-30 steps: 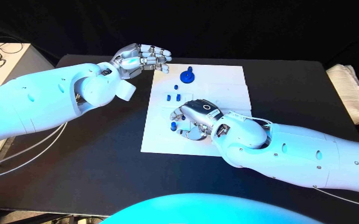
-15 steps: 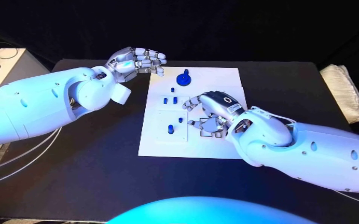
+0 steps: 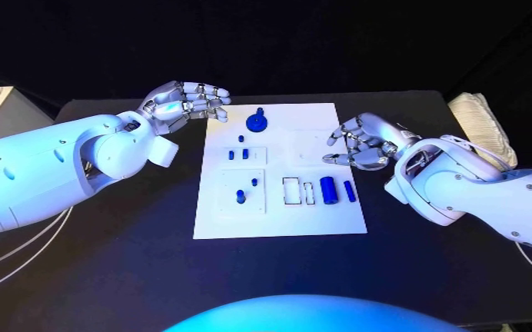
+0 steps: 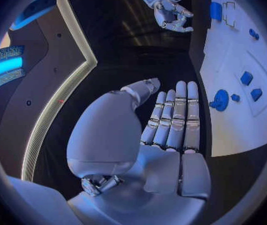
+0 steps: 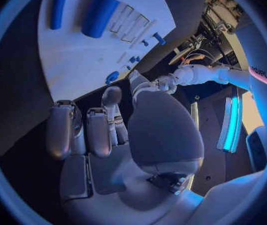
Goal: Assemble the parts on the task board
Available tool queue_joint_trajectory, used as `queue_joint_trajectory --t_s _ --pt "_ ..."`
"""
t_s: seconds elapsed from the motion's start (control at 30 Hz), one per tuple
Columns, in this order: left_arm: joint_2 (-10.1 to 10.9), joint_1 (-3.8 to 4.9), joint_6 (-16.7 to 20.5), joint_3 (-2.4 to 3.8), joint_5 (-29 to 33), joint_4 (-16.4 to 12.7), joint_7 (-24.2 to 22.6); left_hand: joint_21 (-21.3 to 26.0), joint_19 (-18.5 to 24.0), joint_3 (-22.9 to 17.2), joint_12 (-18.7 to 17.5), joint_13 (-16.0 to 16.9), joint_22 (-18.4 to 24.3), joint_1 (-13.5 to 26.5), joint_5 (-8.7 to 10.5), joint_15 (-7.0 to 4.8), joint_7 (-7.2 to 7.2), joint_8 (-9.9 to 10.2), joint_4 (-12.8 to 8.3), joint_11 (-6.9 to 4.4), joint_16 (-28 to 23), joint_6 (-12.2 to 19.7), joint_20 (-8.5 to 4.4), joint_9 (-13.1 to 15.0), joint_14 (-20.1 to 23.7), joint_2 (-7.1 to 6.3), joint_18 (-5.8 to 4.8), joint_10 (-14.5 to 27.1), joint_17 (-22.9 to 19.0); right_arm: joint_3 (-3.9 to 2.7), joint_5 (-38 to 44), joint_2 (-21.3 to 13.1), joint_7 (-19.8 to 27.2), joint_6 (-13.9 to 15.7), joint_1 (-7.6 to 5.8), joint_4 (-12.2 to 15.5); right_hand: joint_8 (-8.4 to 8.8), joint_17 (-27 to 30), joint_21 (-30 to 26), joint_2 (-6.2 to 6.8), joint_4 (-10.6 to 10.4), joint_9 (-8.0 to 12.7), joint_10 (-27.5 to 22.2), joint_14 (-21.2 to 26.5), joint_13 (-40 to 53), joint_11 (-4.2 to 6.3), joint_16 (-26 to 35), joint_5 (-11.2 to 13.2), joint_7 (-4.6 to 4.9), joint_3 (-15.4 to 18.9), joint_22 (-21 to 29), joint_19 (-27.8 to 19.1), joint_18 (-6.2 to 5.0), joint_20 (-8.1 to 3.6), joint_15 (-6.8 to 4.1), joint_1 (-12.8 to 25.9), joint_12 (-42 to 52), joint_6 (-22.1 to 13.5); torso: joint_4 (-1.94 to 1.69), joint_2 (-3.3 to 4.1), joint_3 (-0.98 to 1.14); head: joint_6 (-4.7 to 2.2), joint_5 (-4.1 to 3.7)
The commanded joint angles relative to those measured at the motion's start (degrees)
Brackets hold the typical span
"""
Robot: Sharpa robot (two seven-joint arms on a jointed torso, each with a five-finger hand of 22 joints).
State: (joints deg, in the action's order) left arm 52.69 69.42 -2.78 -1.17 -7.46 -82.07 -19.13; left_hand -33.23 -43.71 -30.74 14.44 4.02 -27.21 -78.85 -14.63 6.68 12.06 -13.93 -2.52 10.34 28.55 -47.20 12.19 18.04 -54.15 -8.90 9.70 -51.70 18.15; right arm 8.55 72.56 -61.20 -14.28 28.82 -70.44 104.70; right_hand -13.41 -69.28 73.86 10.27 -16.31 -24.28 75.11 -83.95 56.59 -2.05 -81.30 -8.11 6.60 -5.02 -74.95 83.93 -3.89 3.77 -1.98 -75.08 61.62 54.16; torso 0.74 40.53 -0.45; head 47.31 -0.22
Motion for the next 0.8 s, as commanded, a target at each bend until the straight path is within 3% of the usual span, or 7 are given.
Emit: queue_joint_trajectory --t_s 0.03,0.13,0.3,0.47,0.6,0.8 --pt "0.11 -0.2 -0.45 0.04 0.33 -0.4 -0.68 0.02 0.19 0.13 0.36 0.05 -0.02 0.08 -0.02 0.23 1.03 -0.3 0.12 -0.06 -0.21 -0.16 0.15 0.07 -0.06 0.35 0.37 0.41 0.06 0.26 -3.9 -1.91 -3.22 -5.14 0.04 0.76 -2.0 -3.44 1.13 -1.37 -0.27 -0.65 4.04 -3.09 13.61 0.06 -1.75 -0.06 0.14 2.7 -9.71 3.14 1.19 -0.33 -0.42 -0.03 11.61 -0.52 0.07 -0.16 -0.06 -0.06 -0.86" --pt "0.19 -0.35 -0.43 0.03 0.33 -0.5 -0.71 0.02 0.19 0.13 0.36 0.05 -0.02 0.08 -0.02 0.23 1.03 -0.3 0.12 -0.06 -0.21 -0.16 0.15 0.07 -0.06 0.35 0.37 0.41 0.06 0.54 -2.92 -3.61 -4.31 -6.04 0.19 1.43 -3.55 -7.45 2.87 -2.39 -0.36 -1.02 7.28 -3.75 21.24 0.16 -3.63 0.05 -0.03 4.56 -10.49 3.51 1.5 -0.33 -0.47 0.23 17.94 -0.51 0.1 -0.22 -0.05 -0.13 -1.15" --pt "0.26 -0.5 -0.44 0.04 0.33 -0.62 -0.75 0.02 0.19 0.13 0.36 0.05 -0.02 0.08 -0.02 0.23 1.03 -0.3 0.12 -0.06 -0.21 -0.16 0.15 0.07 -0.06 0.35 0.37 0.41 0.06 0.91 -0.88 -4.81 -6.13 -6.49 1.18 2.47 -4.47 -10.4 3.97 -3.1 -0.51 -1.07 9.51 -4.22 25.41 0.28 -4.94 0.28 -0.24 6.5 -11.0 3.74 1.67 -0.41 -0.45 1.89 21.36 -0.11 0.08 -0.08 -0.08 -0.29 -1.27" --pt "0.22 -0.54 -0.52 0.04 0.37 -0.66 -0.76 0.02 0.19 0.13 0.36 0.05 -0.02 0.08 -0.02 0.23 1.03 -0.3 0.12 -0.06 -0.21 -0.16 0.15 0.07 -0.06 0.35 0.37 0.41 0.06 1.05 0.5 -3.98 -7.87 -6.07 2.35 2.7 -4.93 -11.73 4.72 -3.08 -0.57 -1.02 10.26 -4.42 26.78 0.43 -5.5 0.28 -0.42 8.03 -11.33 3.89 1.8 -0.48 -0.54 3.52 22.41 0.36 0.0 -0.08 -0.05 -0.38 -1.26" --pt "0.2 -0.56 -0.56 0.04 0.39 -0.74 -0.75 0.02 0.19 0.13 0.36 0.05 -0.02 0.08 -0.02 0.23 1.03 -0.3 0.12 -0.06 -0.21 -0.16 0.15 0.07 -0.06 0.35 0.37 0.41 0.06 1.09 1.58 -2.74 -9.35 -5.38 3.28 2.43 -5.1 -12.64 5.59 -2.83 -0.56 -0.98 10.6 -4.57 27.34 0.49 -5.86 0.25 -0.49 8.75 -11.65 4.06 1.96 -0.51 -0.58 4.21 22.85 0.51 -0.14 -0.06 -0.17 -0.44 -1.17" --pt "0.31 -0.56 -0.59 0.04 0.39 -0.88 -0.76 0.05 0.17 0.17 0.55 0.08 -0.02 0.19 -0.01 0.22 1.01 -0.33 0.16 -0.08 -0.22 -0.17 0.17 0.08 -0.1 0.34 0.38 0.35 0.13 1.13 2.27 -0.98 -10.8 -5.12 4.2 1.41 -5.16 -13.21 6.06 -2.71 -0.58 -0.94 10.73 -4.67 27.57 0.51 -6.08 0.24 -0.51 9.15 -11.82 4.15 2.04 -0.52 -0.59 4.45 23.01 0.53 -0.14 0.02 -0.18 -0.37 -1.12"
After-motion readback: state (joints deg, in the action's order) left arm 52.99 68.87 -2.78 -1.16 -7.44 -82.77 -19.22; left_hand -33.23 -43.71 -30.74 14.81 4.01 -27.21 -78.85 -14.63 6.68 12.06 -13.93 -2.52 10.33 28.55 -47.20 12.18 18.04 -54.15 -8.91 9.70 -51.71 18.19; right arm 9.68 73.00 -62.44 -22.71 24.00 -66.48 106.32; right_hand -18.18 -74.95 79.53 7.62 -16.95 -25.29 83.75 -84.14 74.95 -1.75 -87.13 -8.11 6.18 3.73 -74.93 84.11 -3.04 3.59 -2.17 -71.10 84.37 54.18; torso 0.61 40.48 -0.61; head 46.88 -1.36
